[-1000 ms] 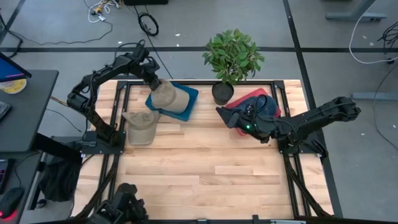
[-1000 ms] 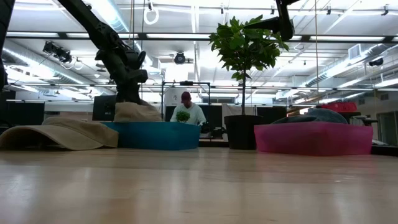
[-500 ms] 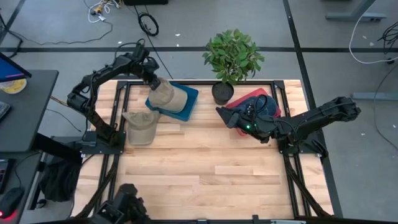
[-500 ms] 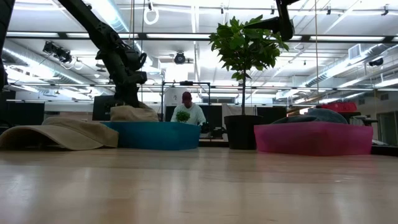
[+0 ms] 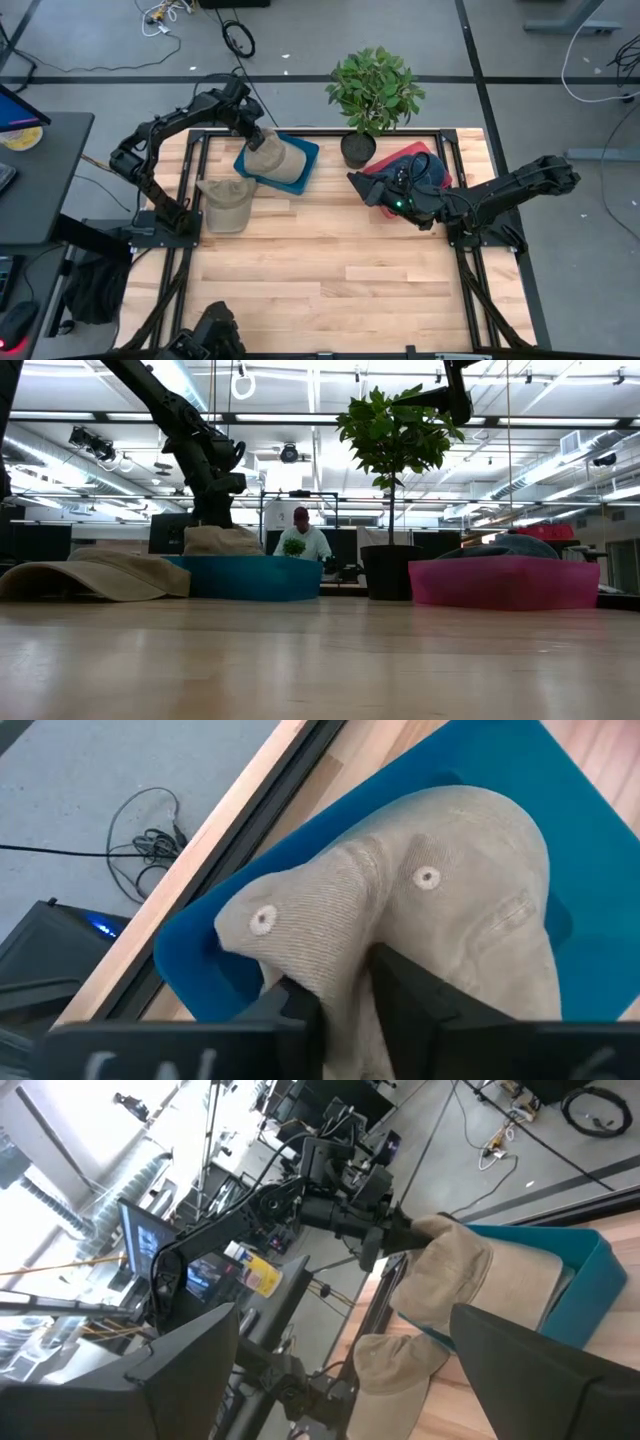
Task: Pick & Place hat
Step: Put the bottom brown cap into the blue bin
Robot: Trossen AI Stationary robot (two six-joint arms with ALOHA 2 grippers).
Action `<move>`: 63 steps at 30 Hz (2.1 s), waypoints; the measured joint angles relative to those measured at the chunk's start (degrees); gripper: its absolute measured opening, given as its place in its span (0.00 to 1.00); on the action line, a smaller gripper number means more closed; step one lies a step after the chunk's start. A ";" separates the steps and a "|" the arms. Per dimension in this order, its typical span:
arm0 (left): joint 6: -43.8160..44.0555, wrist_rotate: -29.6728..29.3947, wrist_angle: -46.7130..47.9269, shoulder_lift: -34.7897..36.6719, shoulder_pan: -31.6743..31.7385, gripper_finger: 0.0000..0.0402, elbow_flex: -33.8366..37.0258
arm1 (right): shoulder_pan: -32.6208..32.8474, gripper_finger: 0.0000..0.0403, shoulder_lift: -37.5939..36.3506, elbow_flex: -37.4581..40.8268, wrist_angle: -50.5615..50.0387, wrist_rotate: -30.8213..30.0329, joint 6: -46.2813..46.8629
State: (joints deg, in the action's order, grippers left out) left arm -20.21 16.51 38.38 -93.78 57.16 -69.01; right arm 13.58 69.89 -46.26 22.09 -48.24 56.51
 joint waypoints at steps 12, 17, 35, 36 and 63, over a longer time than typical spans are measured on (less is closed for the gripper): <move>1.75 -0.95 0.02 0.00 -0.17 0.57 0.00 | 0.02 0.91 -0.02 0.00 0.01 1.35 0.00; 1.57 -0.94 -0.01 0.00 -0.13 0.66 0.00 | 0.02 0.91 -0.02 0.00 0.01 1.95 0.01; 7.02 -1.23 0.09 8.01 -0.04 0.67 0.02 | 0.02 0.91 -0.02 0.00 -0.90 2.82 -0.22; 7.83 -1.24 0.03 9.12 0.11 0.67 0.00 | 0.02 0.91 -0.02 0.00 -0.93 2.83 -0.21; 15.48 -8.48 -5.89 3.98 -1.71 0.56 7.05 | 0.00 0.91 -0.02 0.00 -2.54 3.00 0.00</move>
State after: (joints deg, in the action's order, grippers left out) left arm -4.72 8.03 32.49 -89.80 55.45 -61.96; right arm 13.58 69.87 -46.26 19.55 -45.24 56.51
